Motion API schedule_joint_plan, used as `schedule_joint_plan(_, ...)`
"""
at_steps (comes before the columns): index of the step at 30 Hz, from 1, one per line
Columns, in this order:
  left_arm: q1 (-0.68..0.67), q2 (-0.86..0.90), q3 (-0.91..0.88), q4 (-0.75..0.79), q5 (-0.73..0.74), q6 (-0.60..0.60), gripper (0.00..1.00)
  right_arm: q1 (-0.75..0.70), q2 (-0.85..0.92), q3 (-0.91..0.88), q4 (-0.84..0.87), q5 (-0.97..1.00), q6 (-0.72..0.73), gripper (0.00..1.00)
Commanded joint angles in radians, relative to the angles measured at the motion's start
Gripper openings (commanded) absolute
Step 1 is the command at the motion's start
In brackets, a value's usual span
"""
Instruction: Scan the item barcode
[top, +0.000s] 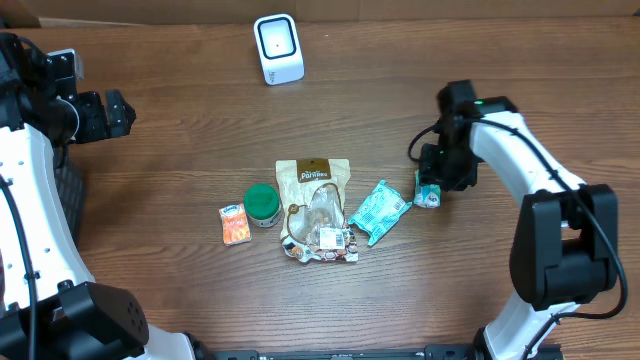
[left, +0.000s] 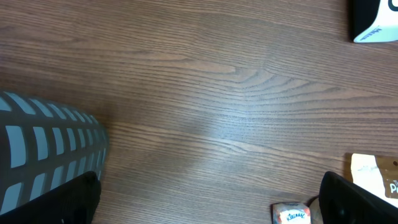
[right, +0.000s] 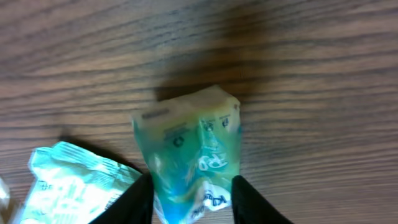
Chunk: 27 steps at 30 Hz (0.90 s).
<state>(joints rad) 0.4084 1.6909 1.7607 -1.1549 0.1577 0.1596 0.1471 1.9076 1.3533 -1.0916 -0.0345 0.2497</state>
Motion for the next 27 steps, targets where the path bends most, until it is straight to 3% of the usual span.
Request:
schedule_joint_plan(1,0.01,0.003,0.015,0.0,0.011,-0.01,1.0,0.009,-0.015,0.029,-0.002,0.13,0.063,0.4)
schedule_joint_plan(12,0.01,0.003,0.015,0.0,0.011,-0.01,1.0,-0.032,-0.127,0.142,-0.18,-0.071,0.064,0.38)
schedule_joint_plan(16,0.01,0.003,0.015,0.0,0.011,-0.01,1.0,-0.029,-0.127,0.117,-0.247,-0.084,0.064,0.04)
schedule_joint_plan(27,0.01,0.003,0.015,0.0,0.011,-0.01,1.0,-0.024,-0.127,-0.132,-0.074,-0.13,0.065,0.04)
